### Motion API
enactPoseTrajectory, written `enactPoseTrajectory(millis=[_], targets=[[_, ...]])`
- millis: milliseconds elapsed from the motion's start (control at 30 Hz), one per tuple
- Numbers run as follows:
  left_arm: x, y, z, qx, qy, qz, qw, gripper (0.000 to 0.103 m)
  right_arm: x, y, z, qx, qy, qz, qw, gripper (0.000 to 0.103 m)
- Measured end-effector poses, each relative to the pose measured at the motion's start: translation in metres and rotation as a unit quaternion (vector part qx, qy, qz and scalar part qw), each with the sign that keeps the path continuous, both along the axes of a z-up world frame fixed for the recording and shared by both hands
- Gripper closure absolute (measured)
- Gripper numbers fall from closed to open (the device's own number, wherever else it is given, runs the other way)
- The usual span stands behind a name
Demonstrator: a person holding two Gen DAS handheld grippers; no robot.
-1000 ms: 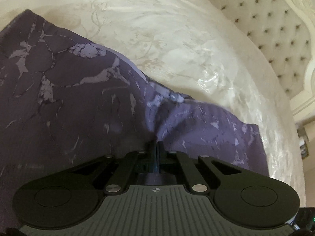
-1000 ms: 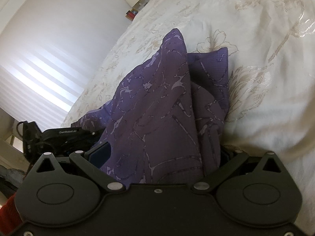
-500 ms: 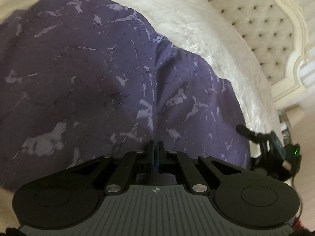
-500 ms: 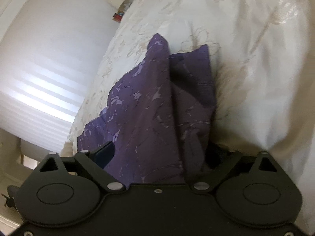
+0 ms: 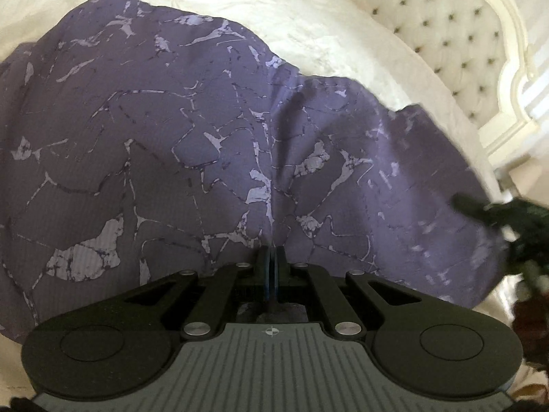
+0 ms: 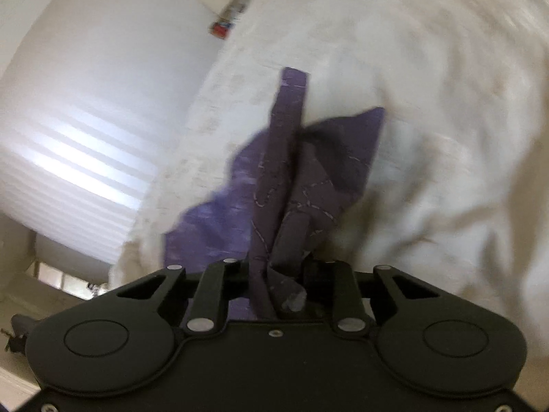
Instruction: Fold large clothes
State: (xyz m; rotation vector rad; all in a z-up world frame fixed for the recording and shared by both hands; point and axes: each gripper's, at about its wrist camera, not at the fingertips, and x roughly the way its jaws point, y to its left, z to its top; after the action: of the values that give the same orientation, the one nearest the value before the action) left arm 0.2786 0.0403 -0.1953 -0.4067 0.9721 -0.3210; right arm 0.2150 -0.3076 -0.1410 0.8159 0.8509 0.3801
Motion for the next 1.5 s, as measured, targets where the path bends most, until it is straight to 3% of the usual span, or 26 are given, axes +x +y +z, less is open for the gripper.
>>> enactPoseTrajectory(millis=[200, 433, 600, 733, 800, 967, 1167, 1300, 1500], targets=[[-0.01, 0.007, -0.004, -0.016, -0.006, 0.01, 0.9998, 0.1, 0.009, 0.058, 0.068, -0.009, -0.046, 0.061, 0.997, 0.07], [-0.02, 0.023, 0.005, 0.02, -0.011, -0.003, 0.9997, 0.1, 0.03, 0.155, 0.101, -0.018, -0.064, 0.13, 0.989, 0.07], [-0.041, 0.06, 0.033, 0.074, -0.043, 0.041, 0.9955, 0.099, 0.044, 0.222, 0.096, -0.041, -0.063, 0.172, 0.982, 0.07], [-0.063, 0.105, 0.057, 0.103, -0.087, 0.113, 0.9844, 0.092, 0.053, 0.264, 0.081, -0.058, -0.053, 0.196, 0.977, 0.069], [-0.071, 0.128, 0.062, 0.099, -0.105, 0.152, 0.9777, 0.084, 0.053, 0.283, 0.071, -0.077, -0.05, 0.209, 0.974, 0.068], [-0.088, 0.178, 0.054, 0.065, -0.124, 0.241, 0.9604, 0.083, 0.054, 0.328, 0.039, -0.106, -0.035, 0.22, 0.969, 0.055], [-0.095, 0.205, 0.042, 0.004, -0.107, 0.302, 0.9472, 0.083, 0.034, 0.342, 0.02, -0.105, -0.04, 0.225, 0.968, 0.039], [-0.096, 0.202, 0.049, 0.019, -0.126, 0.3, 0.9454, 0.083, 0.036, 0.338, 0.024, -0.069, -0.056, 0.251, 0.964, 0.019], [-0.104, 0.198, 0.056, 0.031, -0.173, 0.292, 0.9401, 0.083, 0.024, 0.318, 0.058, -0.049, -0.11, 0.267, 0.956, 0.016]])
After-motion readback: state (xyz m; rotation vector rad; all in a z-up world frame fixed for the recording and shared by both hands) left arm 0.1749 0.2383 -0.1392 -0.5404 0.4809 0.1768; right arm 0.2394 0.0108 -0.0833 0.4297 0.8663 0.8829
